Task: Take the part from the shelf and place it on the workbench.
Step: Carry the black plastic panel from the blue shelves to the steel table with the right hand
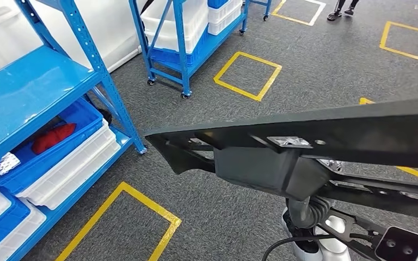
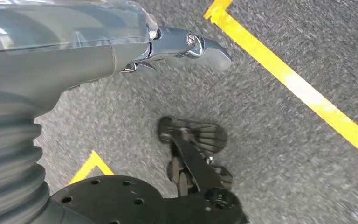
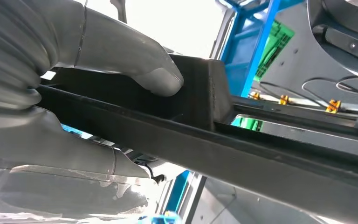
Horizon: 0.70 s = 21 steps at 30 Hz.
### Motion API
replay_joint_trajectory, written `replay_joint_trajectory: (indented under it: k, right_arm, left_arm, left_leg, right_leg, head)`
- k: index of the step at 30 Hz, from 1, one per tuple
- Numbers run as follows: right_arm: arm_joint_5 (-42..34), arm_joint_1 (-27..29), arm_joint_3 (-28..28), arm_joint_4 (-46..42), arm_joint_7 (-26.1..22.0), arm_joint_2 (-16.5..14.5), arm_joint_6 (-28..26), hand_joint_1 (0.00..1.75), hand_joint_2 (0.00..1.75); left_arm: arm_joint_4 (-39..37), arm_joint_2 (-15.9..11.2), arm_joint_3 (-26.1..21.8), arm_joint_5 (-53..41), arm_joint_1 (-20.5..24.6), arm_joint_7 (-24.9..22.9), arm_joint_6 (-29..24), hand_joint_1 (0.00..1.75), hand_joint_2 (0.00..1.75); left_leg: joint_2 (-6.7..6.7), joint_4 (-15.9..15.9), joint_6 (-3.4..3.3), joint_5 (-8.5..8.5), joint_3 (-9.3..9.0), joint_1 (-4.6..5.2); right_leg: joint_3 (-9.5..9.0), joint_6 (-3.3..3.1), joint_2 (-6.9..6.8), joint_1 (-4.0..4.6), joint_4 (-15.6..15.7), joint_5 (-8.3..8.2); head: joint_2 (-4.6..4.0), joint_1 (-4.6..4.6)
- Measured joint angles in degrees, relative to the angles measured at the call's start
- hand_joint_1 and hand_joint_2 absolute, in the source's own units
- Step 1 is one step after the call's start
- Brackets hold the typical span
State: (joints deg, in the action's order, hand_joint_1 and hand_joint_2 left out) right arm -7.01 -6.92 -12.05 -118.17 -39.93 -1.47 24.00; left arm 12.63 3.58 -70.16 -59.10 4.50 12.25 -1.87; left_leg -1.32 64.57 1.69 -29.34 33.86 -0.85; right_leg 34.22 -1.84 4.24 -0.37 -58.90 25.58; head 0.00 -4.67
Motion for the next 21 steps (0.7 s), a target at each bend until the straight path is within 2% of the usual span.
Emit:
replay_joint_trajectory:
  k: [1, 2, 3, 5, 7, 9, 10, 11, 12, 14, 18, 21]
  right_arm:
    - [-0.19, 0.02, -0.13, 0.15, 0.02, 0.02, -0.41, 1.75, 1.75]
    - [-0.36, 0.16, -0.20, 0.32, 0.02, 0.06, -0.85, 1.75, 1.75]
    - [-0.45, 0.45, -0.21, 0.46, 0.03, 0.14, -1.20, 1.75, 1.75]
    - [-0.53, 1.22, -0.21, 0.65, 0.03, 0.40, -1.64, 1.75, 1.75]
    - [-0.54, 1.60, -0.22, 0.73, 0.02, 0.73, -1.78, 1.75, 1.75]
    - [-0.54, 1.74, -0.23, 0.87, 0.00, 0.93, -1.89, 1.75, 1.75]
    - [-0.53, 1.87, -0.24, 1.00, 0.01, 1.00, -1.97, 1.75, 1.75]
    - [-0.54, 2.02, -0.23, 1.14, 0.01, 1.08, -2.04, 1.75, 1.75]
    - [-0.55, 2.11, -0.23, 1.24, 0.01, 1.15, -2.11, 1.75, 1.75]
    - [-0.55, 2.21, -0.24, 1.33, 0.02, 1.23, -2.14, 1.75, 1.75]
    - [-0.55, 2.21, -0.24, 1.33, 0.02, 1.23, -2.14, 1.75, 1.75]
    - [-0.55, 2.25, -0.24, 1.38, 0.02, 1.27, -2.17, 1.75, 1.75]
  left_arm:
    - [0.00, 0.01, -0.09, 0.13, -0.05, -0.51, -0.51, 0.00, 1.75]
    - [0.00, 0.01, -0.19, 0.23, -0.11, -0.91, -0.86, 0.00, 1.75]
    - [0.00, 0.02, -0.27, 0.29, -0.16, -1.24, -1.11, 0.00, 1.75]
    - [0.00, 0.09, -0.33, 0.26, -0.17, -1.63, -1.36, 0.00, 1.75]
    - [0.00, 0.21, -0.33, 0.22, -0.18, -1.74, -1.41, 0.00, 1.75]
    - [0.00, 0.26, -0.35, 0.21, -0.35, -1.78, -1.41, 0.00, 1.75]
    - [0.00, 0.26, -0.36, 0.21, -0.47, -1.80, -1.42, 0.00, 1.75]
    - [0.00, 0.26, -0.38, 0.21, -0.55, -1.83, -1.42, 0.00, 1.75]
    - [0.00, 0.26, -0.39, 0.21, -0.59, -1.84, -1.43, 0.00, 1.75]
    - [0.00, 0.26, -0.39, 0.21, -0.60, -1.84, -1.43, 0.00, 1.75]
    - [0.00, 0.26, -0.39, 0.21, -0.60, -1.84, -1.43, 0.00, 1.75]
    - [0.00, 0.26, -0.39, 0.21, -0.57, -1.84, -1.43, 0.00, 1.75]
  left_leg:
    - [-1.20, -3.40, -0.18, 1.19, -1.44, -0.12]
    - [-2.15, -5.46, -0.36, 1.68, -2.31, -0.15]
    - [-2.65, -6.22, -0.61, 1.57, -2.61, -0.10]
    - [-1.70, -6.68, -1.31, 1.89, -2.75, -0.05]
    - [-0.41, -7.26, -2.20, 2.34, -2.90, -0.15]
    - [1.06, -7.53, -2.73, 2.47, -2.93, 0.01]
    - [1.84, -7.51, -2.83, 2.43, -2.89, 0.16]
    - [2.58, -7.50, -2.88, 2.39, -2.87, 0.29]
    - [3.12, -7.49, -2.91, 2.36, -2.85, 0.36]
    - [3.61, -7.48, -2.92, 2.34, -2.84, 0.41]
    - [3.62, -7.48, -2.92, 2.34, -2.84, 0.41]
    - [3.96, -7.47, -2.91, 2.30, -2.86, 0.41]
  right_leg:
    - [0.11, 0.27, 0.66, 0.01, -0.13, -0.04]
    - [0.32, 0.63, 1.25, -0.03, -0.20, -0.13]
    - [0.56, 1.06, 1.81, -0.10, -0.16, -0.30]
    - [0.92, 1.82, 2.40, -0.30, -0.07, -0.55]
    - [1.93, 2.27, 0.31, -0.16, -1.98, 0.76]
    - [4.96, 2.53, -2.67, -0.09, -8.31, 4.26]
    - [6.79, 2.66, -3.30, -0.19, -12.15, 5.93]
    - [8.17, 2.78, -3.58, -0.31, -15.10, 6.90]
    - [8.95, 2.86, -3.67, -0.40, -16.78, 7.27]
    - [9.20, 2.92, -3.74, -0.46, -17.38, 7.08]
    - [9.19, 2.92, -3.74, -0.46, -17.36, 7.06]
    - [8.57, 2.91, -3.85, -0.47, -16.24, 6.23]
  head:
    - [0.00, 0.00]
    - [0.00, 0.01]
    - [0.00, 0.01]
    - [0.00, 0.01]
    - [0.00, 0.01]
    - [0.00, 0.01]
    - [0.00, 0.01]
    - [0.00, 0.02]
    - [0.00, 0.02]
    - [0.00, 0.02]
    - [0.00, 0.02]
    - [0.00, 0.02]
